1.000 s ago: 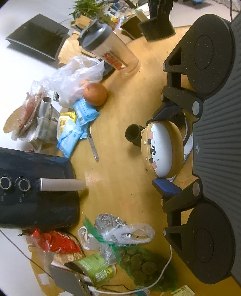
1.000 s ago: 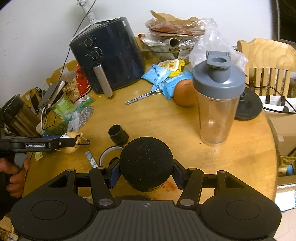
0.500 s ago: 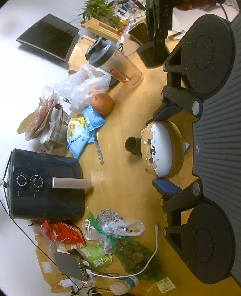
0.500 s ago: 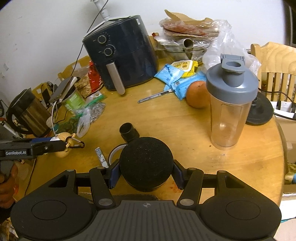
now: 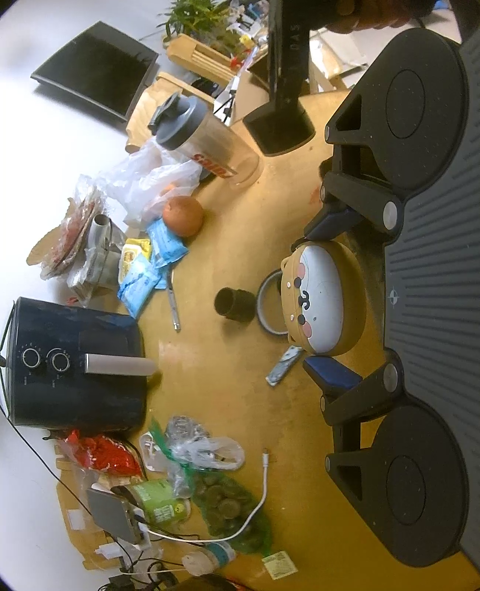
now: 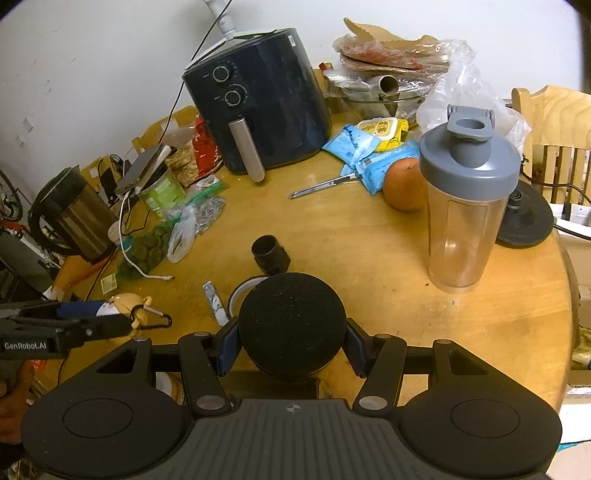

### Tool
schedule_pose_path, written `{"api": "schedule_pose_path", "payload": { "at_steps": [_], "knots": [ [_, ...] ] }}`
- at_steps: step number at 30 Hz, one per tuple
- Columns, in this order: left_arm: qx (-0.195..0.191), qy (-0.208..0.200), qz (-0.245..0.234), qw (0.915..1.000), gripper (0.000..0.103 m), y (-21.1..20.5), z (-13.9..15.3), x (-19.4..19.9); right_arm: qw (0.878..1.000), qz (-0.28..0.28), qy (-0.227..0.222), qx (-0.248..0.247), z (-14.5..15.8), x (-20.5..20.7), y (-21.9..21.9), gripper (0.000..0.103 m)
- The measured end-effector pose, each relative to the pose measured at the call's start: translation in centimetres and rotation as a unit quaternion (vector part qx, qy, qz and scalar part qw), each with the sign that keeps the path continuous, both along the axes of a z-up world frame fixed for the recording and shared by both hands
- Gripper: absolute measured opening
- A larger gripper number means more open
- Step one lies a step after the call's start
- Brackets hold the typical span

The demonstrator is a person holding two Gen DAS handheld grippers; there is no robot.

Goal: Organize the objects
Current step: 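Grasp the dog toy with the left gripper and lift it while the right holds the lid, then carry the dog toy into the box and release it while the right carries the lid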

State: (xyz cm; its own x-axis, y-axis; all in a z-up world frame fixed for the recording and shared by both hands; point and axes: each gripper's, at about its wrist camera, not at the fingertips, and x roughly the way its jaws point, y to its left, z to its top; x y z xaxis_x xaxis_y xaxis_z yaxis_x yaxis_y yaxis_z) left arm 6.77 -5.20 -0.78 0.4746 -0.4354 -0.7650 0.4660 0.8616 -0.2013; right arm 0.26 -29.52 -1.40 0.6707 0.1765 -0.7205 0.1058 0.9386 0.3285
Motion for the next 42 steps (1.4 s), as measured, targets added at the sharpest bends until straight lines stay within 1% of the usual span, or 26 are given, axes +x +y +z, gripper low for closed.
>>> {"api": "schedule_pose_path", "payload": {
  "at_steps": [7, 15, 24, 33, 37, 42],
  "knots": [
    [0.002, 0.001, 0.005, 1.0, 0.068, 0.0, 0.1, -1.6, 1.0, 0.023, -0.003, 0.0, 0.3, -0.5, 0.5, 0.06],
    [0.007, 0.008, 0.016, 0.9998, 0.068, 0.2, -0.3, -3.6, 0.999, 0.036, -0.01, 0.0, 0.7, -1.0, 0.7, 0.06],
    [0.016, 0.034, 0.026, 0.9989, 0.068, 0.3, -1.8, -5.5, 0.999, 0.051, 0.0, 0.009, 0.2, -1.8, 1.2, 0.06],
    [0.047, 0.063, 0.046, 0.9958, 0.068, 0.7, -3.4, -6.5, 0.998, 0.058, 0.012, 0.008, -0.2, -2.7, 1.5, 0.06],
    [0.033, 0.054, 0.051, 0.9967, 0.069, 1.1, -3.0, -6.9, 0.998, 0.062, 0.016, 0.006, -0.3, -3.1, 1.7, 0.06],
    [0.034, 0.042, 0.061, 0.9967, 0.069, 1.3, -2.6, -7.1, 0.998, 0.067, 0.018, 0.005, -0.2, -3.3, 2.0, 0.06]
  ]
}}
